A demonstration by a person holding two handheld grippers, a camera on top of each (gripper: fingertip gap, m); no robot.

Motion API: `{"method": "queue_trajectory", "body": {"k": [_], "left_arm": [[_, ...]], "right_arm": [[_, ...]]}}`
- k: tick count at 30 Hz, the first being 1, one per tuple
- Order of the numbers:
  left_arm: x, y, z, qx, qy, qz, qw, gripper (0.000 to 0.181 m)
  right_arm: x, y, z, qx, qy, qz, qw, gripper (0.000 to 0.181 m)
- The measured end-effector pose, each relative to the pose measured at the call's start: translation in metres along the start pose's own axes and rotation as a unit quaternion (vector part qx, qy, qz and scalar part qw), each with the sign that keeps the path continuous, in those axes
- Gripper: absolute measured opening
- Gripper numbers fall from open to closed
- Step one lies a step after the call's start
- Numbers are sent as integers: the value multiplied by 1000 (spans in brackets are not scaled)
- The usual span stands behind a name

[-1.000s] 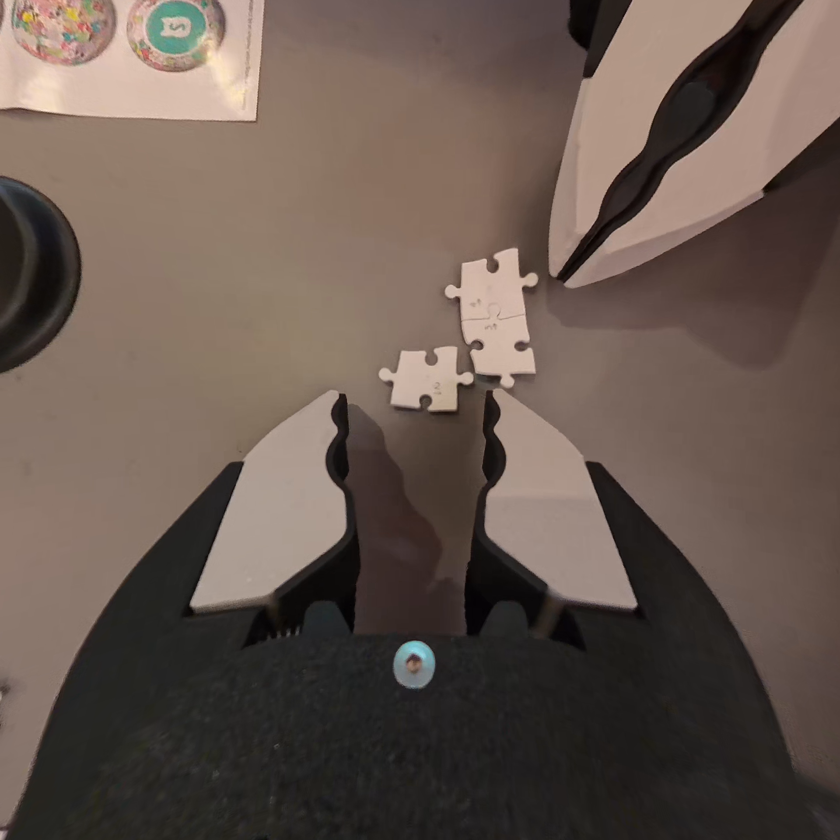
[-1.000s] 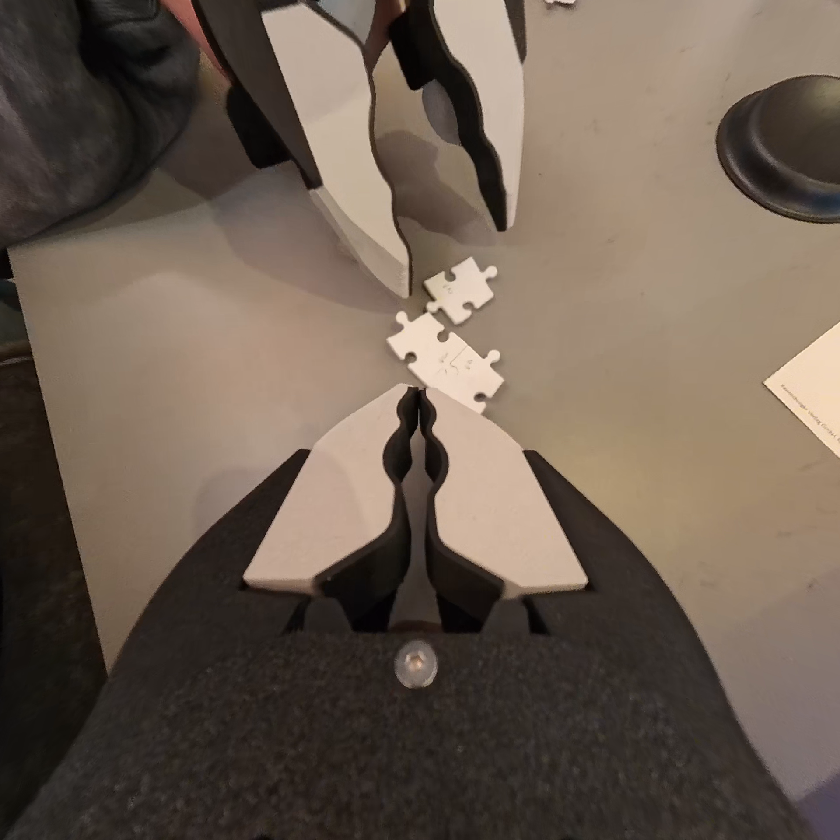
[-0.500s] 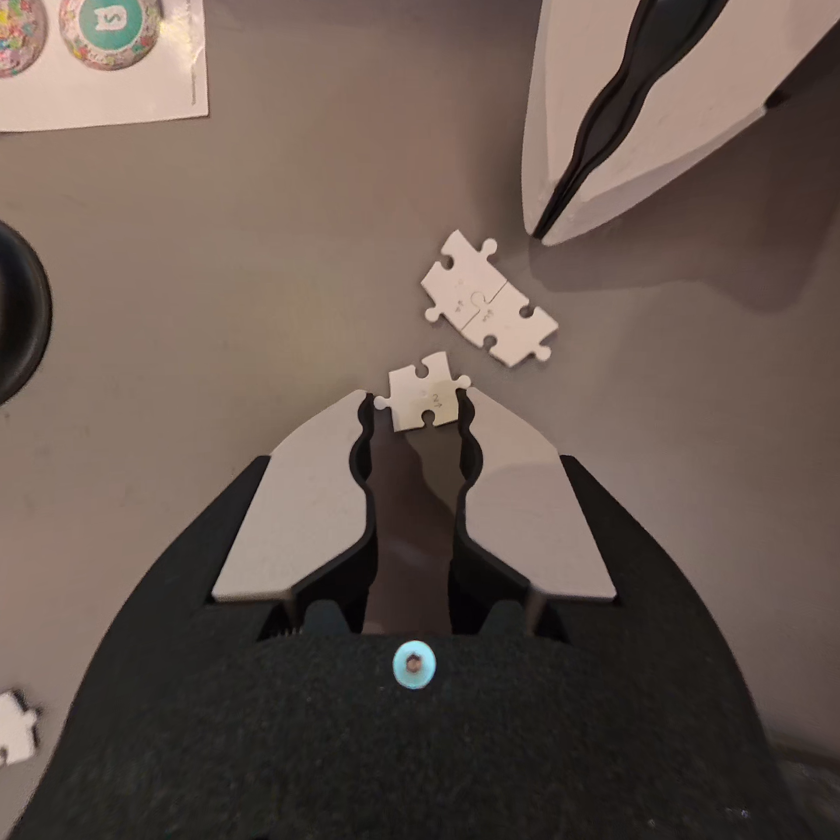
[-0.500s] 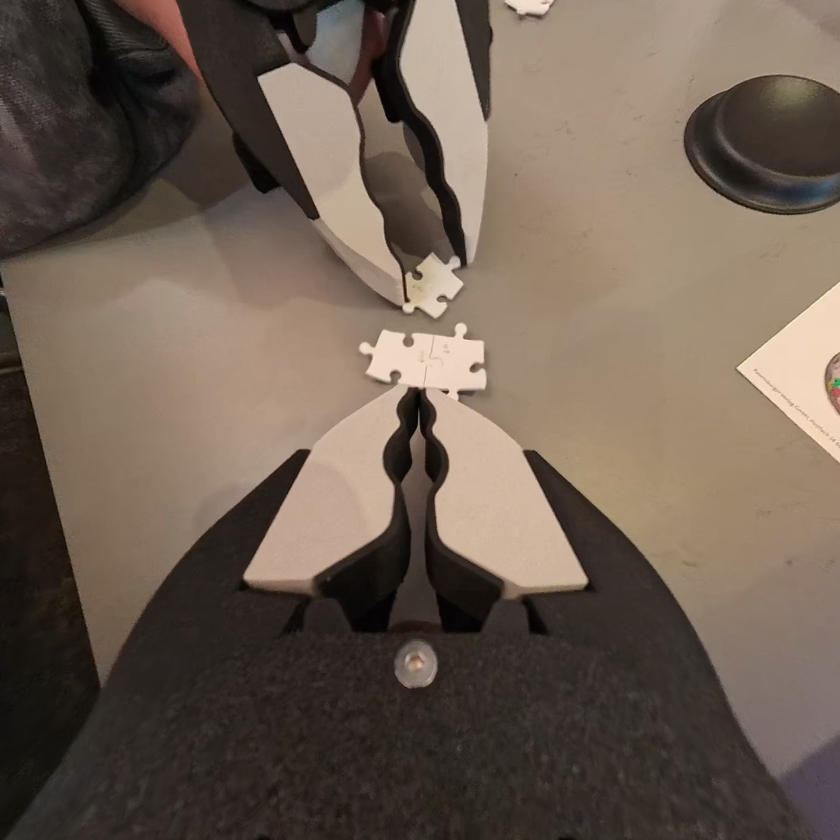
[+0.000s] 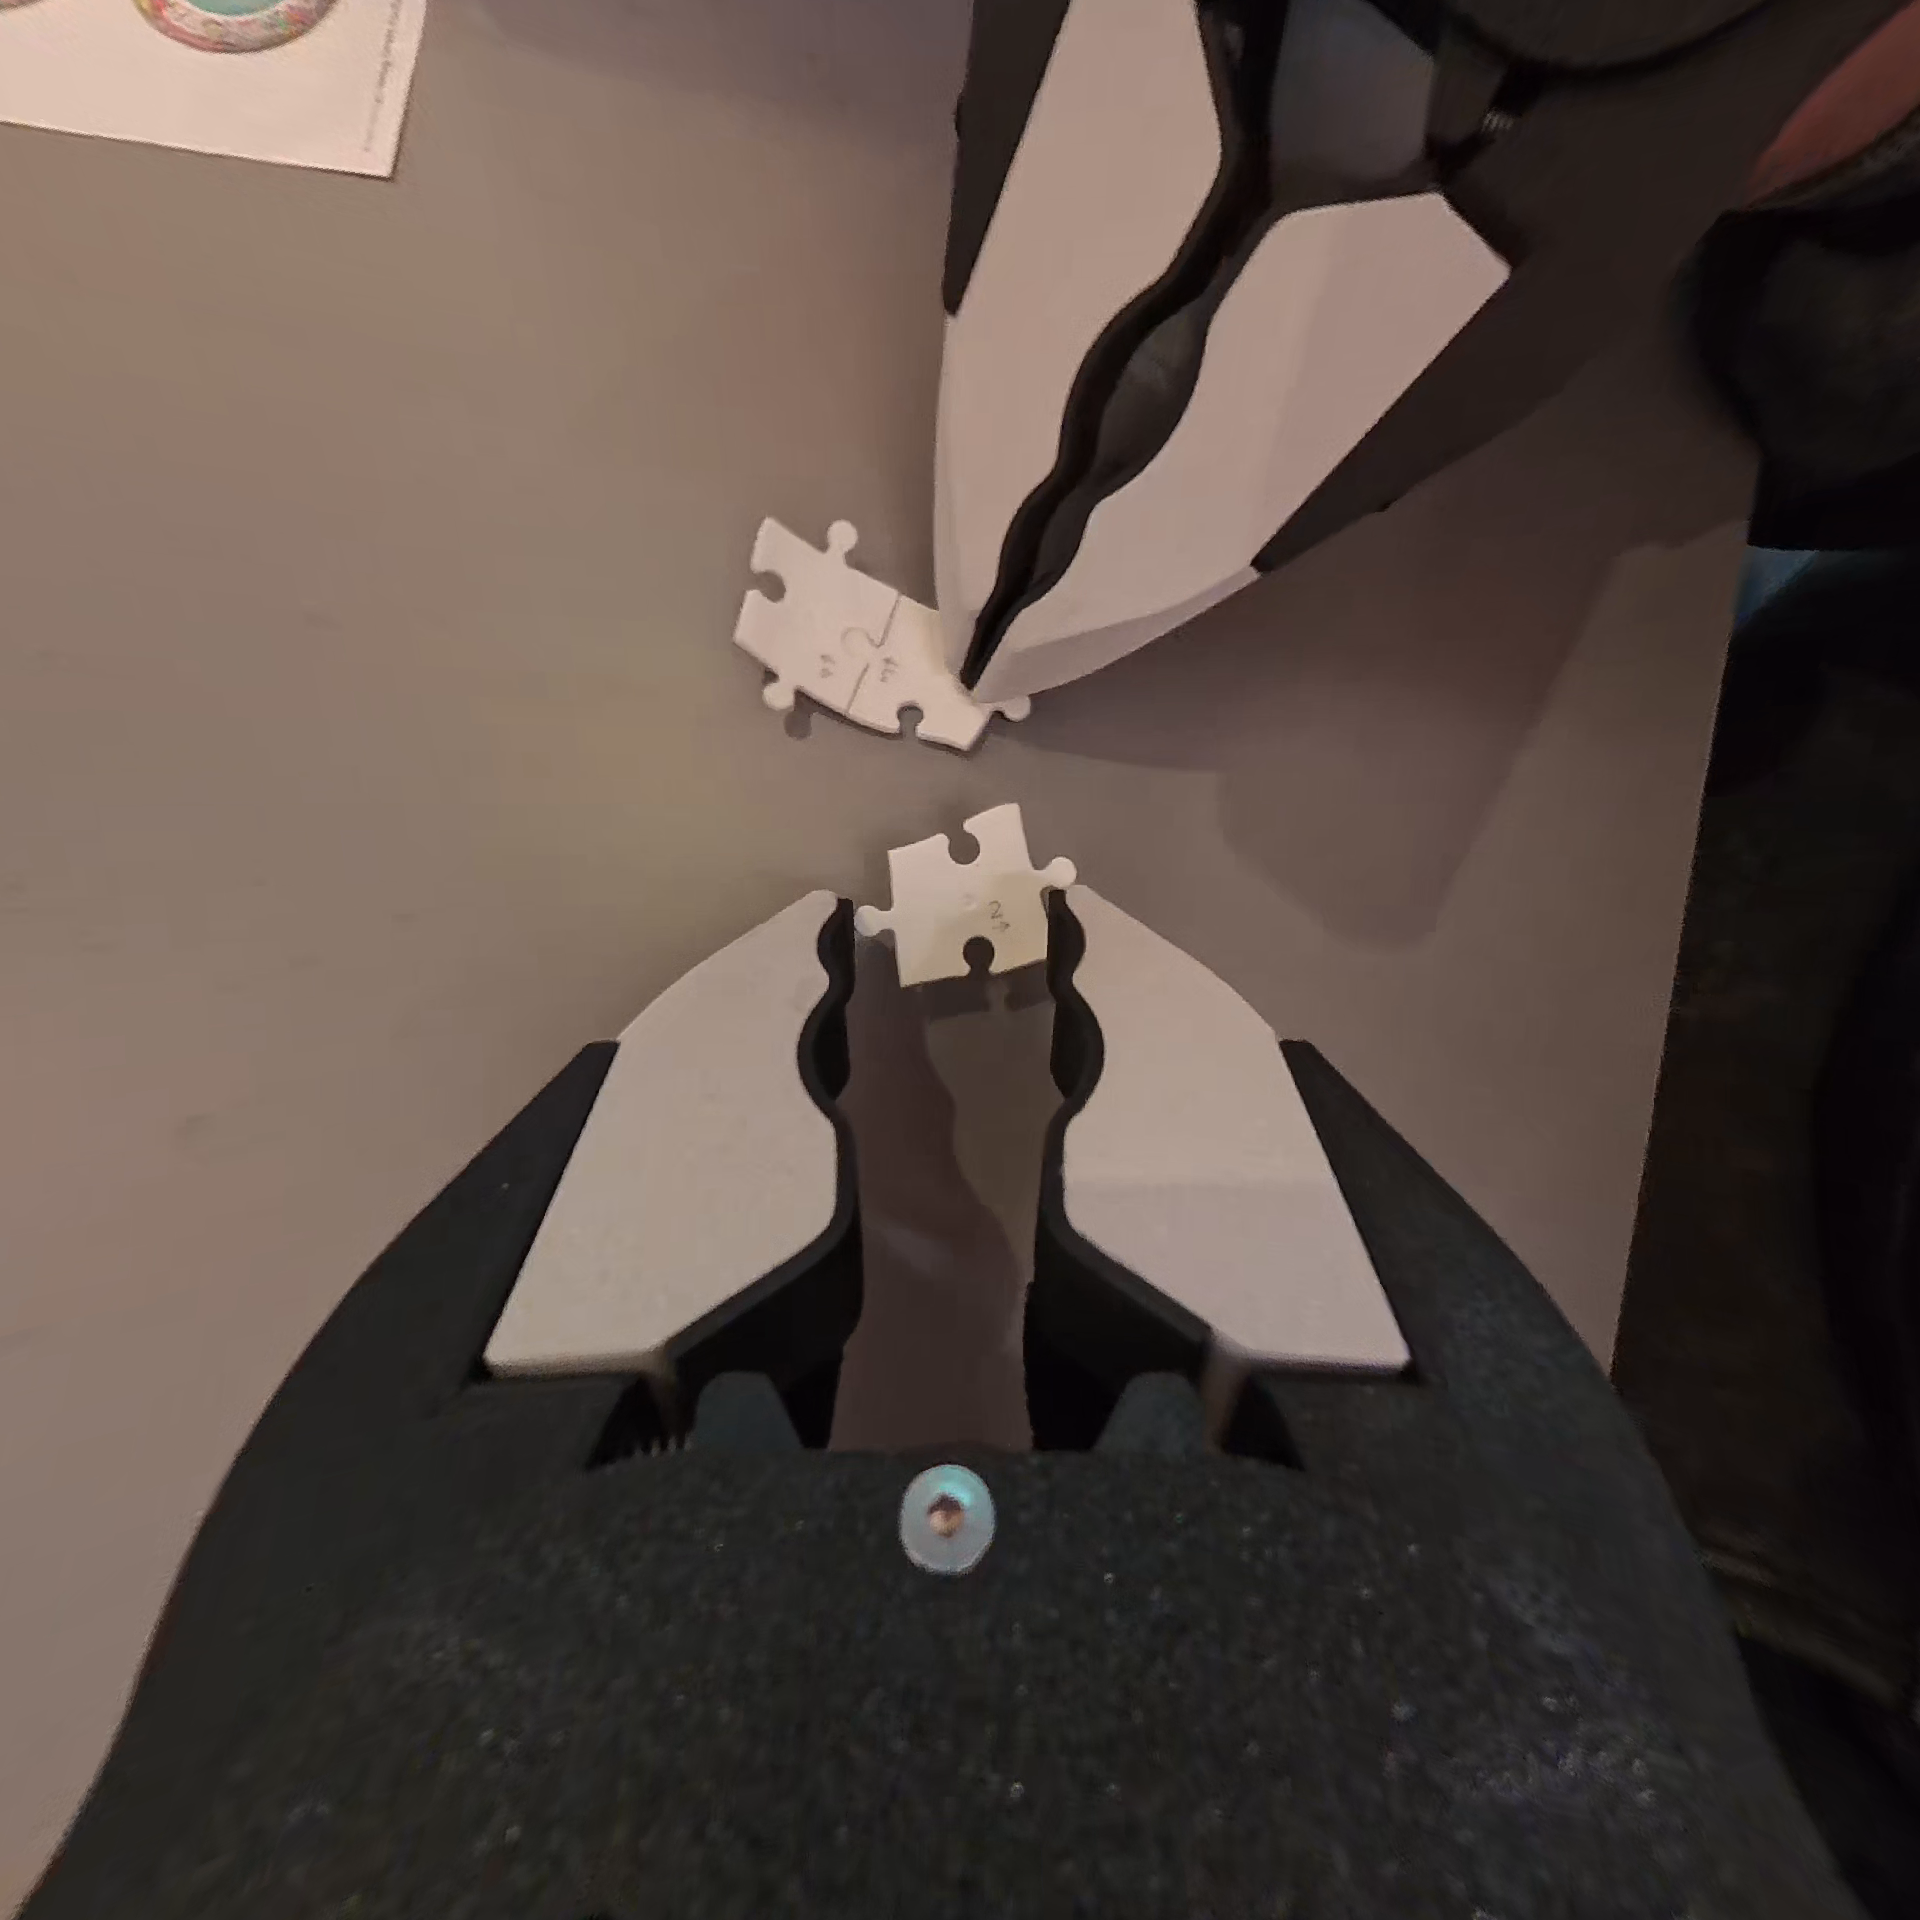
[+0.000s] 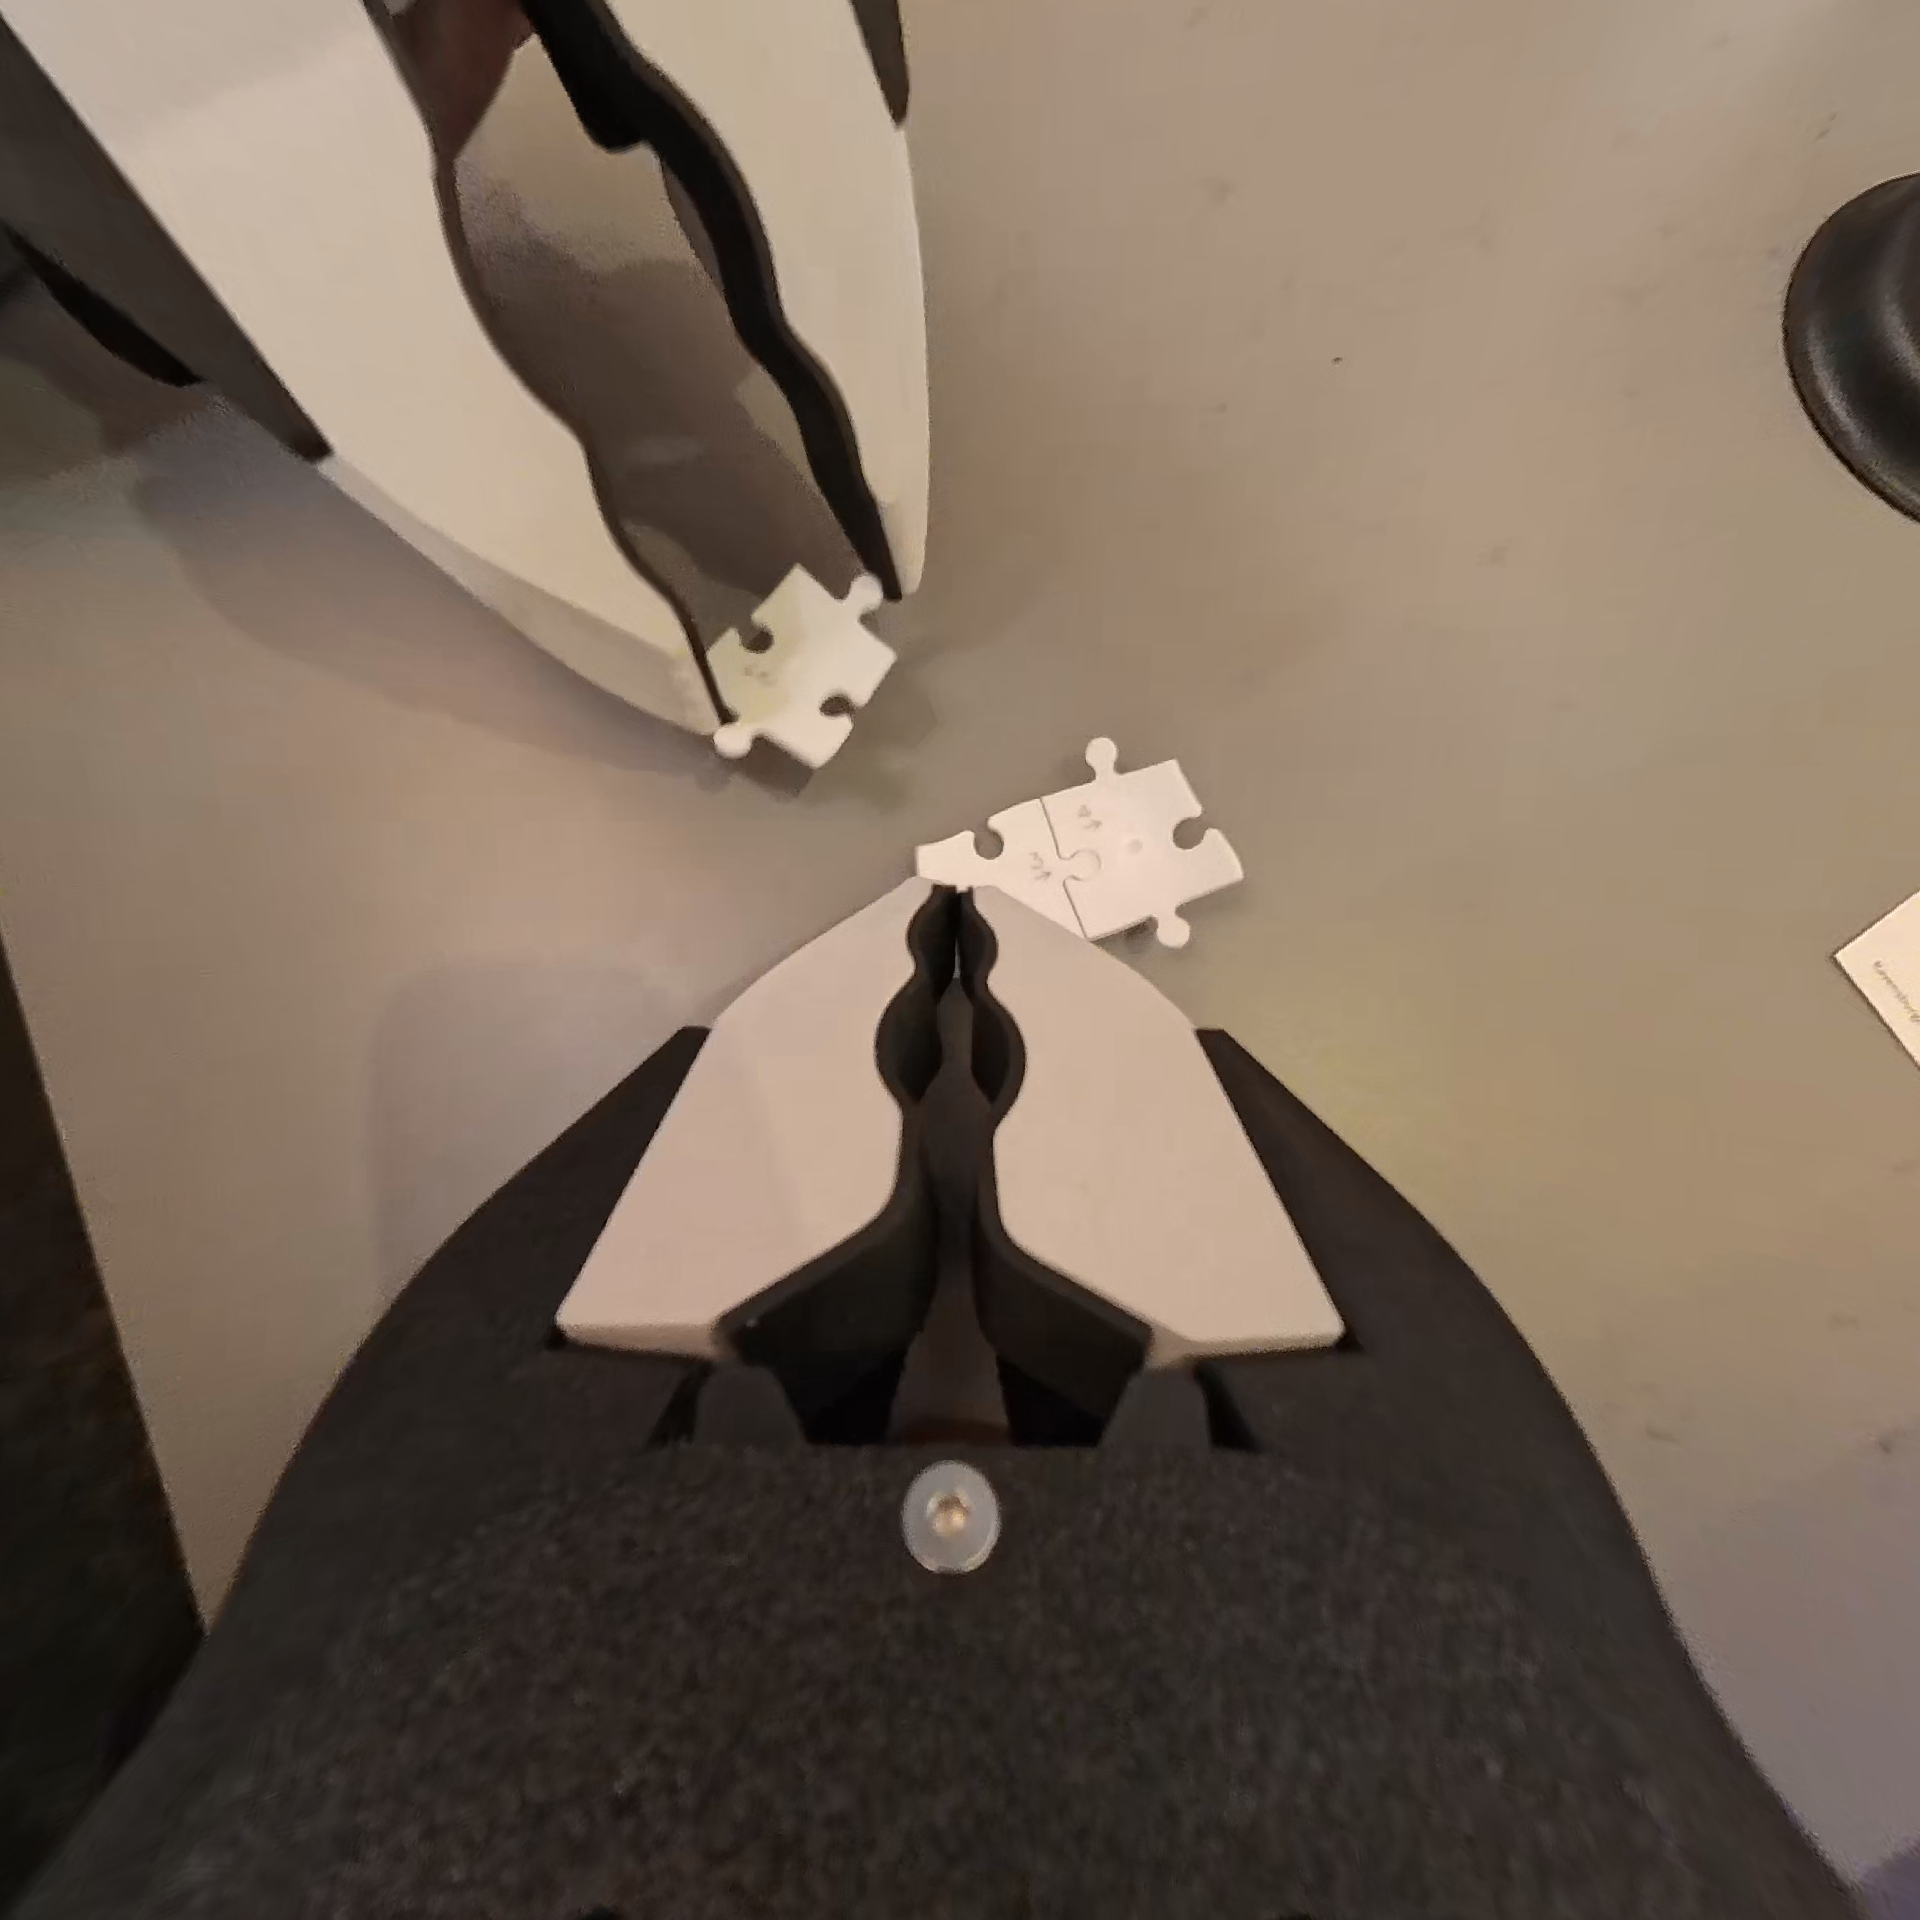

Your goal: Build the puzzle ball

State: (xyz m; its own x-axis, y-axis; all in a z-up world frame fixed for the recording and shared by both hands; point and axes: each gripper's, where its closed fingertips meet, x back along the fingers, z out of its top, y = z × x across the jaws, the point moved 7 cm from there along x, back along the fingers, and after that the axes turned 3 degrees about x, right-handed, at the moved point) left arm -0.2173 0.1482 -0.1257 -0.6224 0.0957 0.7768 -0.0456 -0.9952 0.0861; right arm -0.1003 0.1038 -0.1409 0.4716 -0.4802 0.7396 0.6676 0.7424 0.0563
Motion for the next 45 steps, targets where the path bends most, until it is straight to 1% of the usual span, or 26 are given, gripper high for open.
{"method": "queue_trajectory", "body": {"k": [2,6,9,13,24,32,35,38,40,45], "left_arm": [[-3,1,-1,1,-6,-4,1000,35],[0,-1,1,6,5,-2,1000,35],[3,-2,0,9,8,1,1000,35],[5,-4,-3,11,6,5,1000,35],[4,-2,-5,2,-3,13,1000,35],[2,-1,-6,-3,-8,18,1000,35],[2,0,-5,-6,-10,19,1000,35],[2,0,-5,-7,-11,18,1000,35],[1,1,-5,-8,-12,18,1000,35],[-1,4,-4,-16,-12,15,1000,35]], "right_arm": [[2,0,-2,-2,-5,0,1000,0],[4,1,-6,-18,-4,12,1000,0],[12,8,-11,-13,-14,-7,1000,0],[23,13,-11,-31,9,-9,999,0],[11,8,-12,-14,-14,-10,1000,0],[10,9,-12,-2,-15,-14,1000,0],[11,14,-11,6,-18,-26,999,0],[13,12,-7,6,-3,-18,1000,0],[10,9,-10,7,-15,-13,1000,0],[8,8,-10,13,-17,-15,1000,0]]}}
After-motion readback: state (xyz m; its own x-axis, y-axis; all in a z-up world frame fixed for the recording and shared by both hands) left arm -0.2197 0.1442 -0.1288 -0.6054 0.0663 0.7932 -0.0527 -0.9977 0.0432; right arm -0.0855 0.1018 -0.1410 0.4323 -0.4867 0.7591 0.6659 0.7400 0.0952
